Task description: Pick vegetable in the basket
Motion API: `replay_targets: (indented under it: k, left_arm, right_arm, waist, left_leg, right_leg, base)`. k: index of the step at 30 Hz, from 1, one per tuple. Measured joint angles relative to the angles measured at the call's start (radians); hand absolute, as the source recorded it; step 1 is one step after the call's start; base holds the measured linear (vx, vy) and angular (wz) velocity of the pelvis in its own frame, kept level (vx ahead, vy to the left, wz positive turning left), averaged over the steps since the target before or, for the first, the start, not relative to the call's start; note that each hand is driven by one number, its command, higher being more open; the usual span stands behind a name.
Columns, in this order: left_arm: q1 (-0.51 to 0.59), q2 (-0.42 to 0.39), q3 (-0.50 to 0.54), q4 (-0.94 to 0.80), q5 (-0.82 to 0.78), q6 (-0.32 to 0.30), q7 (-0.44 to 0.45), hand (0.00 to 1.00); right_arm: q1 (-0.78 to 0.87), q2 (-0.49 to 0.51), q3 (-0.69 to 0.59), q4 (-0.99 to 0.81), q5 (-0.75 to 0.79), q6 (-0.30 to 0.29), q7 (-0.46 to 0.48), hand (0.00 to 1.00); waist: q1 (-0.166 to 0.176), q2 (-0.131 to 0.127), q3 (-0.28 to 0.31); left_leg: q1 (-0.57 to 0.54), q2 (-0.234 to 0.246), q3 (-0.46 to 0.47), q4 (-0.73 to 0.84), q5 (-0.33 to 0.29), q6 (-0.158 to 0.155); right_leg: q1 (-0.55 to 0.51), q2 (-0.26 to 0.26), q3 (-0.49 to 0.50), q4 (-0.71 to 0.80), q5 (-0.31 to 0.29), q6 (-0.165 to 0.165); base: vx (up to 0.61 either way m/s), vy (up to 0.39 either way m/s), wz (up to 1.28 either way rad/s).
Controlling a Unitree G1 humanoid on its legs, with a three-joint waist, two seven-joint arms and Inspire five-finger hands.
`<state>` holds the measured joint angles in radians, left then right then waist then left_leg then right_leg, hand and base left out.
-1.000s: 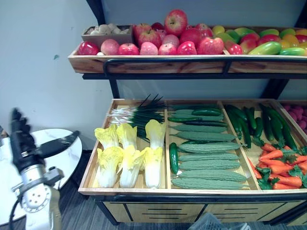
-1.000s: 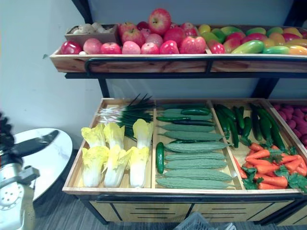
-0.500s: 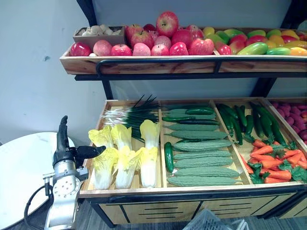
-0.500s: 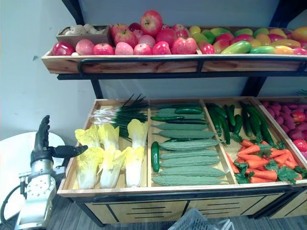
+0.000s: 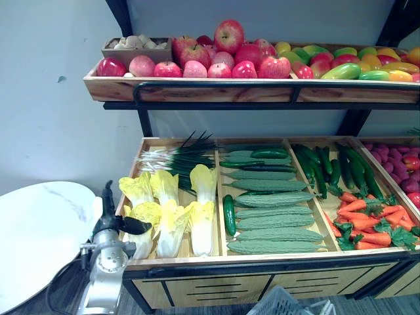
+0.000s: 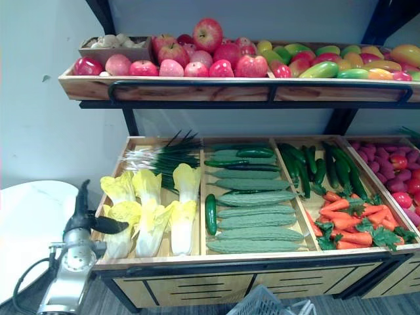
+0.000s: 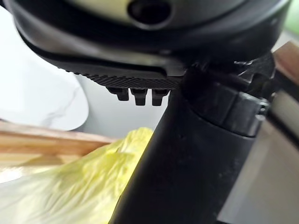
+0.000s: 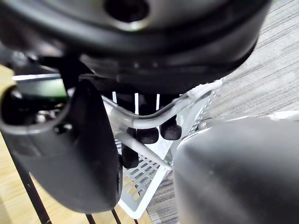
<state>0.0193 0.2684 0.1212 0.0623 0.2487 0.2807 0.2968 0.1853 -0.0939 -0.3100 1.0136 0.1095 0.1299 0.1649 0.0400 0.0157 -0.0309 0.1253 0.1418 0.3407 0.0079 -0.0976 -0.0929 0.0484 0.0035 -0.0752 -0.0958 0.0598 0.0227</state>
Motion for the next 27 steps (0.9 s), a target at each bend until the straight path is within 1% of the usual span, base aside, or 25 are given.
replay_targets:
  k: [3,7,10,12,18,21,22,25,27]
  left_arm:
    - [0.002,-0.006,-0.036,0.05,0.0,0.014,-0.005,1.0]
    - [0.004,-0.025,-0.045,0.064,0.0,0.019,-0.021,1.0]
    - [0.003,-0.028,-0.068,0.082,0.002,0.022,-0.017,1.0]
    - [0.003,-0.038,-0.071,0.106,0.011,0.025,0.002,1.0]
    - [0.003,-0.042,-0.071,0.165,0.023,0.027,0.041,1.0]
    - [0.003,-0.047,-0.07,0.199,0.024,0.028,0.07,1.0]
    - [0.008,-0.058,-0.064,0.23,0.022,0.036,0.094,1.0]
    - [0.028,-0.074,-0.057,0.258,0.017,0.05,0.11,1.0]
    - [0.048,-0.081,-0.059,0.261,0.018,0.04,0.132,1.0]
  right_arm:
    - [-0.002,0.0,0.0,0.0,-0.001,-0.002,0.0,0.0]
    - [-0.009,-0.006,0.019,0.001,-0.003,-0.002,0.0,0.0]
    - [-0.018,-0.01,0.021,0.002,-0.029,-0.003,0.001,0.0]
    - [-0.02,-0.016,0.027,0.002,-0.029,-0.004,0.001,0.0]
    - [-0.02,-0.027,0.047,0.003,-0.029,-0.004,0.007,0.0]
    - [-0.026,-0.031,0.065,0.004,-0.029,-0.004,0.007,0.0]
    - [-0.03,-0.031,0.065,0.006,-0.029,-0.004,0.007,0.0]
    - [-0.042,-0.031,0.069,0.01,-0.029,-0.004,0.007,0.0]
    - [-0.044,-0.031,0.077,0.01,-0.029,-0.004,0.007,0.0]
  waist:
    - [-0.008,0.001,0.001]
    - [-0.013,0.002,0.002]
    - [-0.017,0.01,0.008]
    - [-0.019,0.016,0.011]
    - [-0.023,0.016,0.013]
    - [-0.026,0.014,0.016]
    - [-0.028,0.011,0.022]
    - [-0.03,0.007,0.038]
    - [-0.032,0.004,0.046]
  left_leg:
    - [0.001,-0.001,0.002,-0.003,0.0,0.0]
    - [0.0,-0.003,0.004,-0.004,0.0,0.0]
    - [0.0,-0.007,0.004,-0.004,0.0,0.0]
    - [0.0,-0.007,0.004,-0.004,0.0,0.0]
    - [-0.003,-0.008,0.003,-0.004,0.0,0.0]
    - [-0.003,-0.009,0.002,-0.005,0.0,0.0]
    - [-0.004,-0.01,0.0,-0.005,0.0,0.0]
    - [-0.004,-0.012,-0.003,-0.005,0.0,0.001]
    - [-0.005,-0.013,-0.007,-0.005,0.0,0.001]
  right_leg:
    - [-0.002,0.0,0.001,0.0,0.001,0.001]
    - [-0.005,-0.001,0.003,0.0,0.002,0.004]
    - [-0.005,-0.002,0.003,0.0,0.003,0.005]
    - [-0.006,-0.001,0.004,0.0,0.004,0.005]
    - [-0.011,0.0,0.003,-0.002,0.005,0.005]
    - [-0.011,-0.001,0.003,-0.003,0.005,0.005]
    - [-0.011,-0.001,0.001,-0.005,0.005,0.006]
    - [-0.011,-0.001,0.0,-0.006,0.006,0.006]
    - [-0.011,-0.001,-0.003,-0.006,0.006,0.007]
  base:
    - [0.0,-0.002,-0.01]
    - [0.0,-0.002,-0.01]
    - [0.0,0.0,0.0]
    - [-0.03,-0.019,-0.01]
    - [-0.02,-0.014,0.0]
    - [0.0,0.0,0.0]
    - [0.0,0.0,0.0]
    - [0.0,-0.002,0.01]
    - [0.0,0.0,0.02]
